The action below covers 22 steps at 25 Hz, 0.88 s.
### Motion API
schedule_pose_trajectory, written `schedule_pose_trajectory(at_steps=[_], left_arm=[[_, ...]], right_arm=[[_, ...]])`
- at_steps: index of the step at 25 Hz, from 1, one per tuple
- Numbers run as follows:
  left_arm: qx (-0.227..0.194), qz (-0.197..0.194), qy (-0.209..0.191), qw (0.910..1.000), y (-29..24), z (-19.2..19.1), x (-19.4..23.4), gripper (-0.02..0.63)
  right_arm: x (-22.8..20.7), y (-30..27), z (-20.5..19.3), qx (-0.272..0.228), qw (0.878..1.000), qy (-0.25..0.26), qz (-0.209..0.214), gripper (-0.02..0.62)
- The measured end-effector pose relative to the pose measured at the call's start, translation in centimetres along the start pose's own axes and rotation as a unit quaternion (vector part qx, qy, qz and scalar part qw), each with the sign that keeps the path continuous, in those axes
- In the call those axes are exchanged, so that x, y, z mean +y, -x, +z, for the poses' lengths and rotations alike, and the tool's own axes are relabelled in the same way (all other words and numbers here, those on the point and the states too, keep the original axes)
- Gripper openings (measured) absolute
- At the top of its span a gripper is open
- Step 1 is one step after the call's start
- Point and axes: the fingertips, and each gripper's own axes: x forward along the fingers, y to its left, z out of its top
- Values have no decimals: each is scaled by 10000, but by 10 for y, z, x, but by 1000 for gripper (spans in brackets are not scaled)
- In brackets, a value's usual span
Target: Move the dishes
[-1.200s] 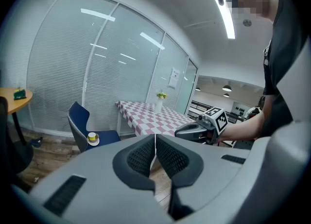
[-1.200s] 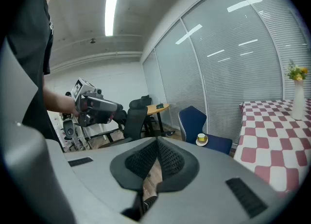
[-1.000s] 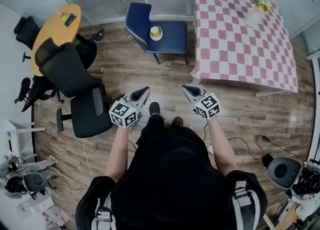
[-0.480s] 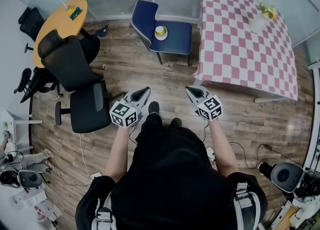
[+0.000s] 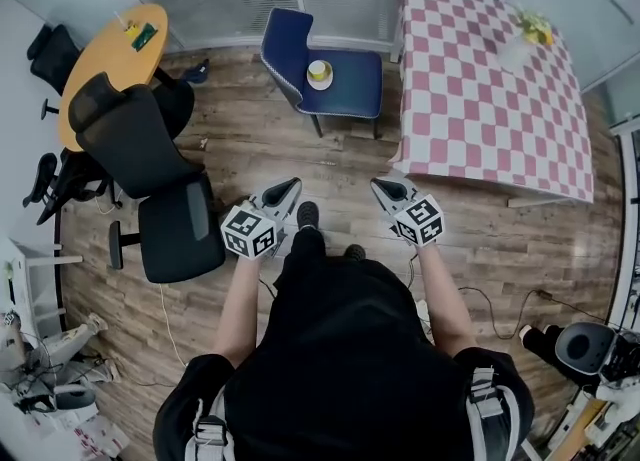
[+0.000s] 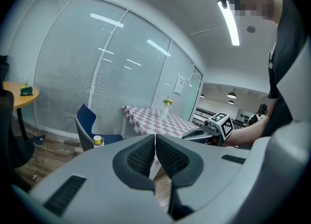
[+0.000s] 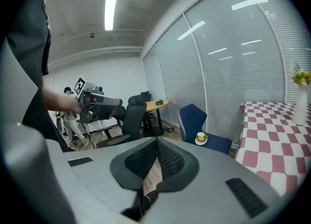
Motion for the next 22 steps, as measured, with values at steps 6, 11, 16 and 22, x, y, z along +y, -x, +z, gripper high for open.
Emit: schedule_pose_trajectory(at_steps=[6, 11, 16, 22], left_arm=[[144, -182, -57, 9997, -11, 14, 53, 25], [195, -314, -63, 9993, -17, 29, 106, 25], [242, -454, -40, 9987, -25, 43, 157, 25], [301, -686, -66, 9972, -47, 59, 208, 25]], right_arm=[[-16, -42, 22, 9, 9996, -109, -259, 15], [-26, -83, 40, 91, 9988, -169, -440, 15], [-39, -122, 59, 123, 9976, -231, -642, 17], [-56, -163, 74, 216, 9958, -285, -845, 17]])
